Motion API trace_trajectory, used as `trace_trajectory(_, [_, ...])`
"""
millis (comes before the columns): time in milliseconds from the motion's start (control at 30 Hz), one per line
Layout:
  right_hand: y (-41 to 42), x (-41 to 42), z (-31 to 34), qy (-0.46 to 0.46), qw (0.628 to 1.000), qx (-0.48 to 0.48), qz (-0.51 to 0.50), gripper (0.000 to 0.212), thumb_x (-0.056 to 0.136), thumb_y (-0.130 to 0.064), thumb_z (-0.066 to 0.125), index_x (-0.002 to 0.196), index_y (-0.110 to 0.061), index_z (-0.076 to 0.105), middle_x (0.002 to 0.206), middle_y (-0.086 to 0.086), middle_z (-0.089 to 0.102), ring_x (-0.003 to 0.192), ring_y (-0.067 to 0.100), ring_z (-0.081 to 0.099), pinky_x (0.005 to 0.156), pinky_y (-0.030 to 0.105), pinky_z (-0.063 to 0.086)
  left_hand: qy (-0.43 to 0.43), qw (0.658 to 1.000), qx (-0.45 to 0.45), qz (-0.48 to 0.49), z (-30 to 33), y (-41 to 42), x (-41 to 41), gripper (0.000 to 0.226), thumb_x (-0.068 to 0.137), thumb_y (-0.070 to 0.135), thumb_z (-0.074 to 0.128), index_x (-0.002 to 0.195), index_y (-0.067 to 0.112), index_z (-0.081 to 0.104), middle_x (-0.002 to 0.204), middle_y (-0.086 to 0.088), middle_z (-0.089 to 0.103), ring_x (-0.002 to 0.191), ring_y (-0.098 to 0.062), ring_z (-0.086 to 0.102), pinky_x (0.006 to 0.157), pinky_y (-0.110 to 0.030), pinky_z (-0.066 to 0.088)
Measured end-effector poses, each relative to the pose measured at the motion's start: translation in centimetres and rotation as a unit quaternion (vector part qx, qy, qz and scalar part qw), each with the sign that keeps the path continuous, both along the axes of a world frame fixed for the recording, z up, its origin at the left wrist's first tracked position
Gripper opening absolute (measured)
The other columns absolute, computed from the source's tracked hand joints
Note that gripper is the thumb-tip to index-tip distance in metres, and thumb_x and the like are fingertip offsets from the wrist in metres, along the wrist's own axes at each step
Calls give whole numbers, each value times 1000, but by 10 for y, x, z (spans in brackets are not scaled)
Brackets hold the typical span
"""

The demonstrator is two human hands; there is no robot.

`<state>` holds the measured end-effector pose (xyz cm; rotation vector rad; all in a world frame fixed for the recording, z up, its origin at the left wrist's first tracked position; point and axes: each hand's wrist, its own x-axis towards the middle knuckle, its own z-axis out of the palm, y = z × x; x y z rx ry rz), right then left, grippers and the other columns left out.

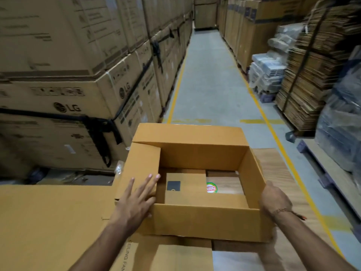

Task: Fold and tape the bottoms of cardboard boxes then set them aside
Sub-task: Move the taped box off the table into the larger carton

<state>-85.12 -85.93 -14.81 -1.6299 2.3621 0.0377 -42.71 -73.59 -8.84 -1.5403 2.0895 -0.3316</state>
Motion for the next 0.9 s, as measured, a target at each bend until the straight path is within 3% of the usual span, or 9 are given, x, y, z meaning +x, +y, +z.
trace_trajectory(133, [4, -1, -3, -8, 1000, -3, -19, 37, 104, -13, 30, 136, -7, 49, 128, 17, 66, 115, 36, 65, 90, 44, 52, 60, 998, -26, 25, -3, 7, 5, 71, 107, 53, 45, 167, 33, 14, 162, -9, -46, 152, -36, -37, 119, -74, 6])
trace_trajectory(233, [7, 4, -1, -16, 1000, 7, -25, 32, 101, -10, 37, 129, -6, 53, 127, 17, 66, 114, 36, 65, 86, 42, 51, 191, 969, -47, 149, -7, 12, 13, 92, 104, 52, 51, 162, 36, -19, 158, -2, -51, 157, -36, -23, 112, -59, 46])
trace_trajectory(367, [12, 9, 5, -14, 1000, 11, -18, 30, 101, -12, 37, 126, -10, 54, 122, 15, 67, 109, 35, 66, 81, 40, 50, 243, 931, -111, 249, -11, 12, 29, 83, 100, 68, 37, 166, 25, 10, 164, -6, -42, 160, -34, 11, 83, -34, 65])
trace_trajectory(433, [13, 8, 7, -9, 1000, 13, -3, 29, 100, -14, 39, 125, -12, 54, 122, 14, 67, 109, 34, 66, 83, 41, 52, 227, 926, -159, 255, -9, 5, 36, 84, 98, 73, 30, 164, 22, 17, 172, -8, -25, 153, -28, 34, 70, -29, 64])
trace_trajectory(500, [13, 5, 8, -3, 1000, 12, 6, 29, 98, -17, 44, 125, -16, 54, 120, 11, 68, 107, 32, 67, 82, 40, 54, 226, 900, -211, 307, -6, -3, 41, 94, 96, 76, 24, 167, 18, 3, 174, -14, -9, 147, -30, 41, 69, -33, 64])
trace_trajectory(567, [14, 6, 9, 6, 1000, 12, 16, 30, 97, -20, 44, 125, -20, 54, 117, 7, 69, 103, 30, 67, 79, 39, 53, 250, 847, -218, 415, -6, -10, 44, 101, 94, 79, 28, 166, 18, -10, 171, -24, -4, 154, -41, 27, 87, -48, 62])
trace_trajectory(700, [14, 13, 13, 42, 999, 9, 30, 29, 97, -22, 47, 125, -21, 54, 113, 3, 70, 99, 26, 68, 70, 35, 48, 296, 769, -149, 546, -21, -21, 61, 110, 92, 78, 48, 163, 27, -18, 158, -26, -43, 155, -48, -20, 115, -69, 32])
trace_trajectory(800, [13, 18, 15, 66, 997, 20, 26, 31, 98, -17, 44, 127, -18, 54, 115, 4, 70, 101, 26, 69, 70, 36, 47, 268, 776, -119, 558, -23, -28, 69, 106, 92, 80, 45, 166, 26, -9, 156, -30, -44, 152, -50, -28, 121, -70, 17])
trace_trajectory(900, [12, 20, 14, 60, 998, 28, 11, 31, 98, -14, 42, 127, -15, 52, 117, 6, 69, 103, 27, 68, 71, 37, 46, 225, 788, -76, 568, -20, -39, 70, 91, 95, 70, 47, 165, 19, 22, 164, -31, -28, 154, -50, -21, 123, -69, 6])
